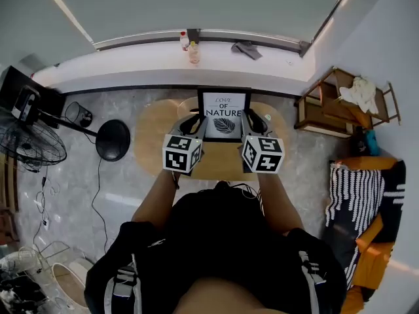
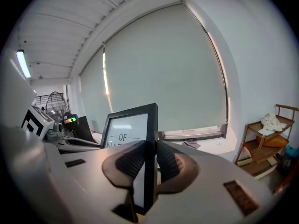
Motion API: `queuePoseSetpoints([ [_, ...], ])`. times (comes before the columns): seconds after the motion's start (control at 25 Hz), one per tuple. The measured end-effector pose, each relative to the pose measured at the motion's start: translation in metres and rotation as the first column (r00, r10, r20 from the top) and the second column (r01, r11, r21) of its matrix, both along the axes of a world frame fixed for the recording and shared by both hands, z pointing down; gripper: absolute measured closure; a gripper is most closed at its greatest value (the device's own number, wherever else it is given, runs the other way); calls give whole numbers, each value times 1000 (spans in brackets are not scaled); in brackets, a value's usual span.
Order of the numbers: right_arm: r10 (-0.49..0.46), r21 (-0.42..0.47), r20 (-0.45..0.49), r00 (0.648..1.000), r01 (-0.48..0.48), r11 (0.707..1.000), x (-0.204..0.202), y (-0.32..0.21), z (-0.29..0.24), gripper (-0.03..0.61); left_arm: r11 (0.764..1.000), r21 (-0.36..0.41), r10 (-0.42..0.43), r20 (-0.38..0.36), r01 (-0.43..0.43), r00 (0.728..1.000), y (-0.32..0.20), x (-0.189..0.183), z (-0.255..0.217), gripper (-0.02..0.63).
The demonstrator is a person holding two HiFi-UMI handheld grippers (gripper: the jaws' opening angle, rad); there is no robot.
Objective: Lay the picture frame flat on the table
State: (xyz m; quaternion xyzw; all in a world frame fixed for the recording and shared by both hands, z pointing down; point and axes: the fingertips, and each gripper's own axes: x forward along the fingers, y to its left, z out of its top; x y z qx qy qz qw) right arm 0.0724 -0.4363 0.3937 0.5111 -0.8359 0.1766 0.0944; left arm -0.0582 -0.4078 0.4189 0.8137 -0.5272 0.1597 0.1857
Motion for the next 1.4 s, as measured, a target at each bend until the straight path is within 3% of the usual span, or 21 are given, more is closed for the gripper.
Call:
queuePoseSetpoints([
  [0.4, -99, -160, -8, 995, 96, 982, 11, -84, 73, 491, 984, -163, -72, 25, 75, 997, -69, 15, 69, 515],
  [0.8, -142, -374, -15, 990, 126, 919, -12, -88, 169, 489, 938, -340, -65, 13, 65, 998, -65, -6, 157, 514],
  [1.16, -112, -569, -44, 993, 67, 819, -22, -65, 265, 488, 859, -511, 7, -20, -16, 1000, -50, -19, 248, 514],
  [1.4, -103, -665, -72, 992, 29, 746, -29, -56, 336, 488, 780, -622, 26, -73, -66, 997, -39, -27, 319, 512],
])
